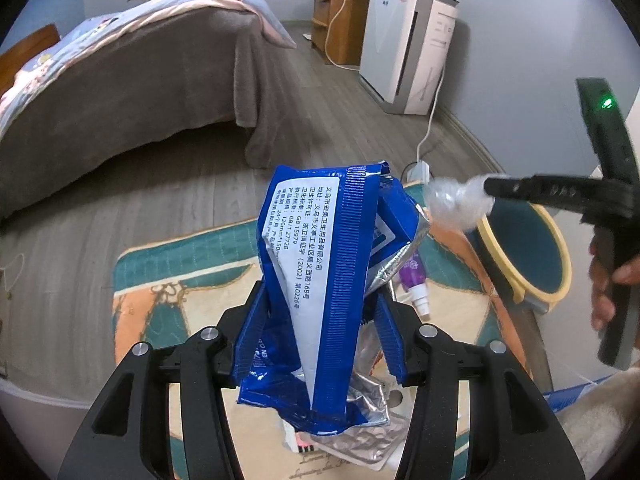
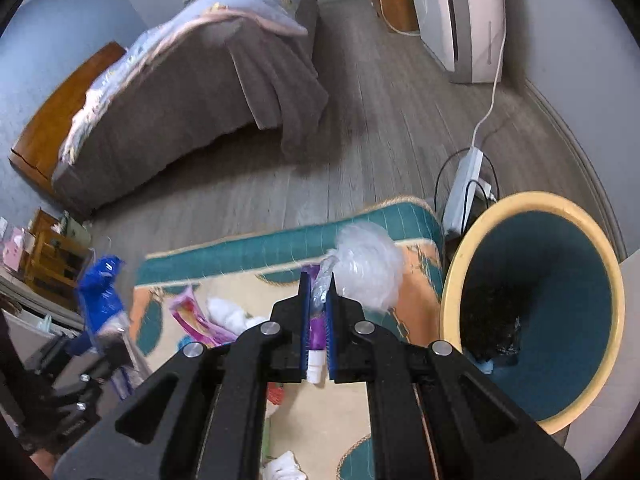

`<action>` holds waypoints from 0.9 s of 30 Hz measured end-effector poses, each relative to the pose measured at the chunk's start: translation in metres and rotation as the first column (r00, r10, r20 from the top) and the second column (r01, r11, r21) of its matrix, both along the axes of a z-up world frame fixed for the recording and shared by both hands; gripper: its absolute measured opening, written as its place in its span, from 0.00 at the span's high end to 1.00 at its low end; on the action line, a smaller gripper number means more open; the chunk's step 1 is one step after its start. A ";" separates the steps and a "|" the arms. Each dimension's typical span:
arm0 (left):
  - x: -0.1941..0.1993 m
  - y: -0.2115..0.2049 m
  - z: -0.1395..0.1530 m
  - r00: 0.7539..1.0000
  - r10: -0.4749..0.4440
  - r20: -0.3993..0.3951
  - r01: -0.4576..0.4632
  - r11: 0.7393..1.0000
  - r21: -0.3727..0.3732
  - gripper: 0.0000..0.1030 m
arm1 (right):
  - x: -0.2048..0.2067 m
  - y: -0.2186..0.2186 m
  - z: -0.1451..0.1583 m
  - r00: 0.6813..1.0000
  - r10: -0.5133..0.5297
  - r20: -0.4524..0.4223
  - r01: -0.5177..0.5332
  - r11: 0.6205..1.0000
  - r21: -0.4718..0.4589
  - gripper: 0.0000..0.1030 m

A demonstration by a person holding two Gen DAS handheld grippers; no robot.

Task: Collect trash
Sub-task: 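Carry the clear plastic wrap into the bin and open the right tool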

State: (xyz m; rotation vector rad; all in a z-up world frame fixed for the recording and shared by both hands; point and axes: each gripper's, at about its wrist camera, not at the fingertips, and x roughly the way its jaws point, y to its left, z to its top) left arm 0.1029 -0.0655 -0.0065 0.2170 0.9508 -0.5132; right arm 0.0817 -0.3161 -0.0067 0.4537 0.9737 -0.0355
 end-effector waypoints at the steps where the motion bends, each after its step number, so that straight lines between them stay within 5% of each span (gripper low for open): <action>1: 0.001 0.000 0.000 1.000 0.001 -0.002 -0.001 1.000 -0.002 0.48 | -0.001 -0.002 0.005 1.000 -0.004 0.012 0.004 1.000 -0.002 0.94; 21: -0.025 -0.059 -0.006 0.997 -0.073 0.005 0.073 0.996 0.048 0.48 | -0.040 -0.045 0.023 0.998 -0.048 0.039 0.047 0.999 0.020 0.94; 27: -0.041 -0.081 -0.011 0.994 -0.104 0.015 0.102 0.991 0.085 0.48 | -0.060 -0.061 0.027 0.999 -0.050 0.013 0.051 0.996 -0.068 0.94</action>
